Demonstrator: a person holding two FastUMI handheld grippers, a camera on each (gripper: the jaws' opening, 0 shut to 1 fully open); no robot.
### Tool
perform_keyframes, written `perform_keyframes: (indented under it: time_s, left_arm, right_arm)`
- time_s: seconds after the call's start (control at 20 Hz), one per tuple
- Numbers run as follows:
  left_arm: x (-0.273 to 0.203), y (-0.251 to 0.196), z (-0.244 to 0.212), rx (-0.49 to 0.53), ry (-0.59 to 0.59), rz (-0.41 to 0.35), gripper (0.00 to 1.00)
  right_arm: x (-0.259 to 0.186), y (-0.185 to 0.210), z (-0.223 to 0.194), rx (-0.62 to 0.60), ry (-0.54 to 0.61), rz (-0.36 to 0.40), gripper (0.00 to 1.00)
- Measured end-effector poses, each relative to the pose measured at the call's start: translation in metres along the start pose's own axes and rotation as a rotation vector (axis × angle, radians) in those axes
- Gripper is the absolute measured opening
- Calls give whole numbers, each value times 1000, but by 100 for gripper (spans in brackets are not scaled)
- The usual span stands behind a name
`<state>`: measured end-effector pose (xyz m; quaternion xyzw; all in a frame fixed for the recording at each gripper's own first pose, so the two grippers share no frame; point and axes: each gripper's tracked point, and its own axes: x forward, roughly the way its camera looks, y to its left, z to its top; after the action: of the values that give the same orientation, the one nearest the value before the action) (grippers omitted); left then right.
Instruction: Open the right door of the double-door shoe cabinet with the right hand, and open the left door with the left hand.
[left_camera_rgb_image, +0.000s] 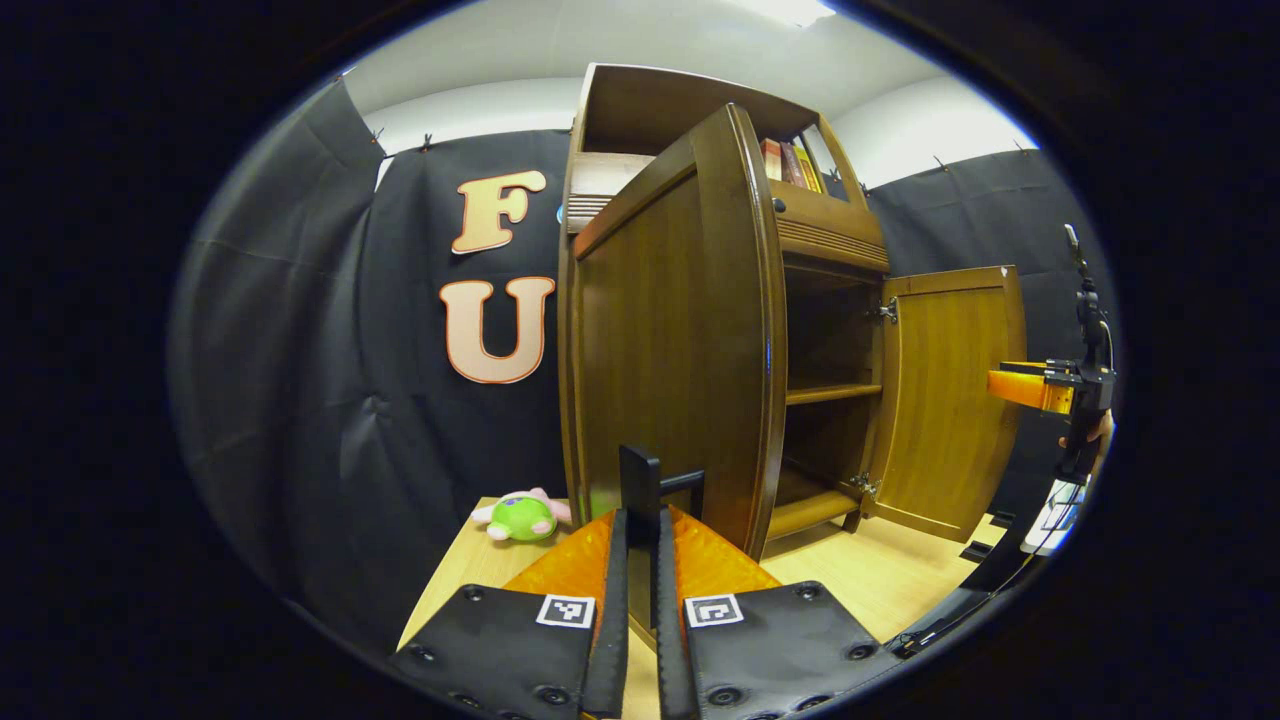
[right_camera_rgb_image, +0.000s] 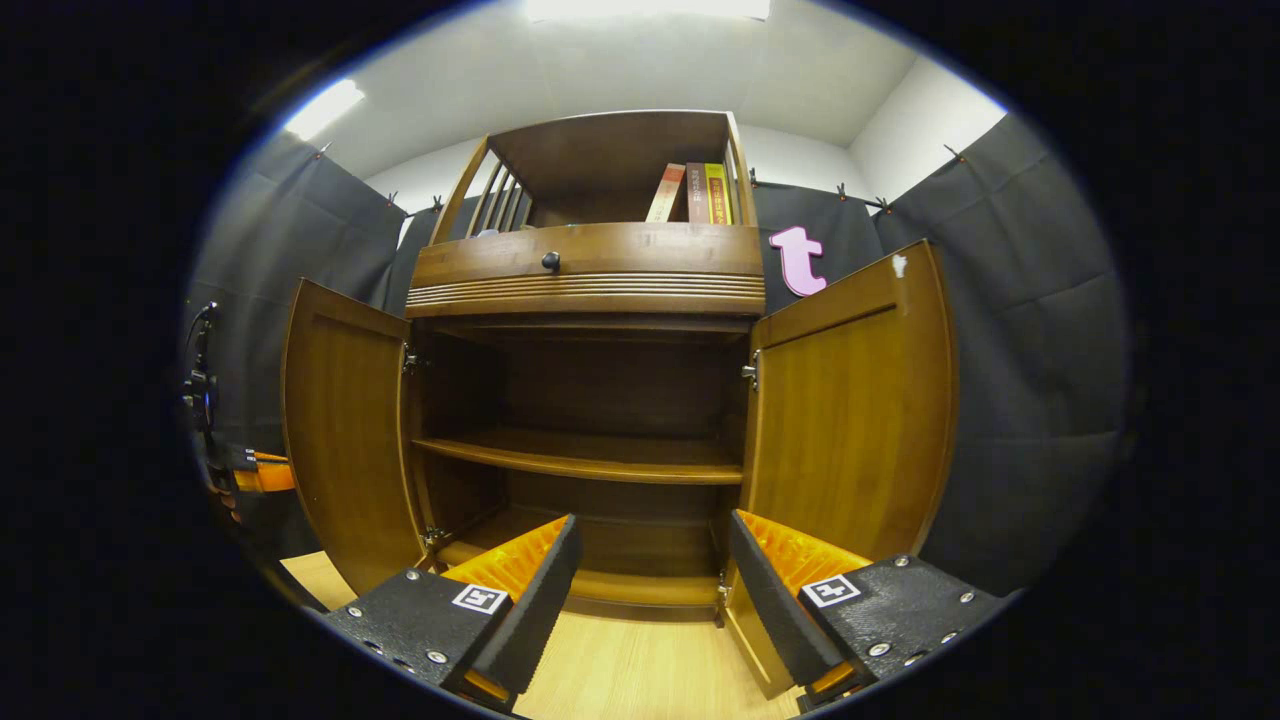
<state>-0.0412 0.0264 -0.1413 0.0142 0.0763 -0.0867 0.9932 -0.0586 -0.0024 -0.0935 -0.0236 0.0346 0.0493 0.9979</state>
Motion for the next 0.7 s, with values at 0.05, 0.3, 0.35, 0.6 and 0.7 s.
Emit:
perform_keyframes:
  time_s: [0.05,0.3,0.35,0.6,0.7]
  left_arm:
    - [-2,5,-1,-4,1,6,19]
    - [-11,30,5,2,-10,32,19]
    - [-12,36,3,8,-12,42,19]
    - [-15,59,5,-16,-17,63,18]
    - [-15,62,6,-20,-18,66,17]
  right_arm:
    - [3,4,-2,-2,4,6,92]
    - [9,21,-6,-6,14,29,100]
    - [10,24,-6,-6,18,33,92]
    - [9,32,-10,-15,25,44,92]
    - [7,33,-12,-10,21,42,92]
